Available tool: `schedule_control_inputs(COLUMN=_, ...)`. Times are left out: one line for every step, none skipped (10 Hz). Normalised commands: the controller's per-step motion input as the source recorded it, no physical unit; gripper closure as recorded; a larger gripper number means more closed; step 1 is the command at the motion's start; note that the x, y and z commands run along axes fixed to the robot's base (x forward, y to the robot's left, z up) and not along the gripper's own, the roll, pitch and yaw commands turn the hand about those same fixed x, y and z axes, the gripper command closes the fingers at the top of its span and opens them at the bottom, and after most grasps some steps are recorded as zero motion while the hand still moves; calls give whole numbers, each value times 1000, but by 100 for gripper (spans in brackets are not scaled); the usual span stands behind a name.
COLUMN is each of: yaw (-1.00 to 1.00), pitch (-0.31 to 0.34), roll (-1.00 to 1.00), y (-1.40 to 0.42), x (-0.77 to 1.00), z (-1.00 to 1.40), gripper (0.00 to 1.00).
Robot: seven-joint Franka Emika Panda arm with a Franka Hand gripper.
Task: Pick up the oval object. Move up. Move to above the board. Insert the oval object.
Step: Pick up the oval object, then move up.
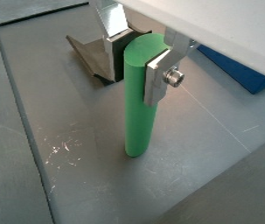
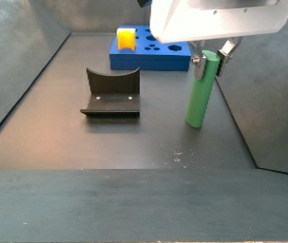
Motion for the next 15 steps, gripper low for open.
schedule_control_inputs(yaw=0, pitch=0, roll=0, y=0, x=0, z=0, gripper=100)
schedule_control_inputs(yaw=0, pitch=0, roll=0, y=0, x=0, z=0, gripper=100)
schedule_control_inputs(yaw=0, pitch=0, roll=0, y=0, x=0, z=0, gripper=100)
schedule_control_inputs(yaw=0, pitch=0, roll=0, y=0, x=0, z=0, gripper=100)
schedule_control_inputs(yaw=0, pitch=0, roll=0, y=0, x=0, z=0, gripper=100)
schedule_control_inputs(yaw=0, pitch=0, roll=0, y=0, x=0, z=0, gripper=100)
schedule_control_inputs(yaw=0, pitch=0, roll=0, y=0, x=0, z=0, gripper=100)
schedule_control_inputs(yaw=0, pitch=0, roll=0, y=0, x=0, z=0, gripper=100)
schedule_control_inputs(yaw=0, pitch=0, roll=0, y=0, x=0, z=0, gripper=100)
schedule_control_inputs(yaw=0, pitch=0, roll=0, y=0, x=0, z=0, gripper=100)
schedule_control_inputs(yaw=0, pitch=0, roll=0, y=0, x=0, z=0, gripper=100)
schedule_control_inputs(yaw=0, pitch=0, roll=0, y=0, x=0, z=0, gripper=100)
schedule_control_inputs(yaw=0, pitch=0, roll=0, y=0, x=0, z=833, gripper=100)
schedule_control_inputs(yaw=-15, pitch=-2, roll=-6, y=55, x=-48, z=843, gripper=100)
schedule_control_inputs(yaw=-21, pitch=5, roll=2, y=47, x=-62, z=762, gripper=100)
